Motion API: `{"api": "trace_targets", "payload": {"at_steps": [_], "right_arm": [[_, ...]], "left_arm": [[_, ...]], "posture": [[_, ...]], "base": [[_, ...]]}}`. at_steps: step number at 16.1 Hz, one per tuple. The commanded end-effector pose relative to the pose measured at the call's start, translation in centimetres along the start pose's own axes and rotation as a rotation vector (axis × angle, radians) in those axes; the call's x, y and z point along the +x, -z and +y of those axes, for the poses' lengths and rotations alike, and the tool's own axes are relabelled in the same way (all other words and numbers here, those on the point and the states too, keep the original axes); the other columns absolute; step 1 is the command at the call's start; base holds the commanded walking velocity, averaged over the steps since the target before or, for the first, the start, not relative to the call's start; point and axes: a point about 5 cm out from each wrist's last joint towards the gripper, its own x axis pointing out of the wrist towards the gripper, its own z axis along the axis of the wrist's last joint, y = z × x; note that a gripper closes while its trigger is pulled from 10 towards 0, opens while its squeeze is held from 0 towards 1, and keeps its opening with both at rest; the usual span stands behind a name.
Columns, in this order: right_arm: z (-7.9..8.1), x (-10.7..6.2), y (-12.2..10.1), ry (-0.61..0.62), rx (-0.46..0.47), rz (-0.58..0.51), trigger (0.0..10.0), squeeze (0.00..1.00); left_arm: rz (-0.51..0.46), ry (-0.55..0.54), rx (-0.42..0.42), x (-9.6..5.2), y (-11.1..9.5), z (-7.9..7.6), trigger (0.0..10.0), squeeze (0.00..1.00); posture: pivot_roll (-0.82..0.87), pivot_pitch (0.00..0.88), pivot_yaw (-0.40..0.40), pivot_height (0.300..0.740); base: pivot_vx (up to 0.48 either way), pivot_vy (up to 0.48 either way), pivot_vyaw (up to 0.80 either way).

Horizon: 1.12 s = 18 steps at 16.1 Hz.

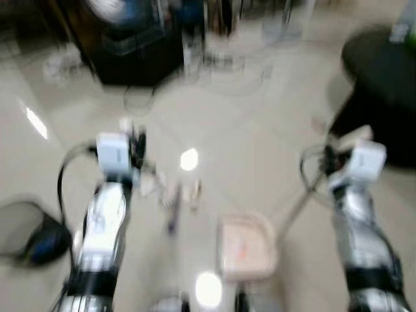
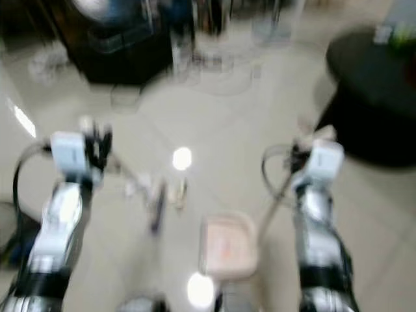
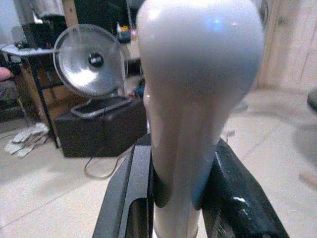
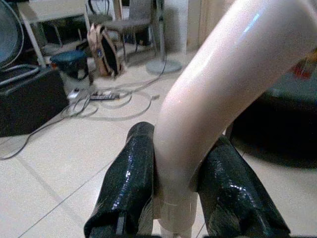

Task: Sweep floor

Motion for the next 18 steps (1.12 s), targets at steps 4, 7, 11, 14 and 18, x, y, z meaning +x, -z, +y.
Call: {"api": "trace_targets", "payload": {"at_steps": [4,7,11,14,18], "right_arm": [[1.4,0.4,-1.3,-0.051,0.034,-0.071,10.0,0.0],[1.7,0.4,-1.1,-0.06,0.034,-0.067,10.0,0.0],[2.0,0.2,-0.9,-0.074,0.032,-0.06,10.0,0.0],[2.2,0.0,-0.7,-0.089,-0.004,-0.056,10.0,0.0],[2.2,0.0,-0.9,-0.066,0.016,-0.082,10.0,0.0]], "left_arm": [[-0.075,-0.034,0.044,0.6,-1.8,1.5,10.0,0.0],[-0.067,-0.024,0.048,0.7,-1.6,1.6,10.0,0.0],[-0.034,0.004,0.066,0.5,-0.9,1.5,10.0,0.0],[-0.028,0.022,0.07,0.3,-0.7,1.1,10.0,0.0],[-0.018,0.034,0.055,0.0,-0.3,0.8,10.0,0.0]], "posture": [[-0.02,0.16,0.018,0.74],[-0.03,0.158,0.023,0.74],[-0.03,0.157,0.026,0.74],[-0.02,0.154,0.026,0.74],[-0.02,0.148,0.029,0.74]], "base": [[0.426,0.0,0.0],[0.432,0.0,0.0],[0.434,0.0,0.0],[0.419,0.0,0.53],[0.415,0.0,0.2]]}}
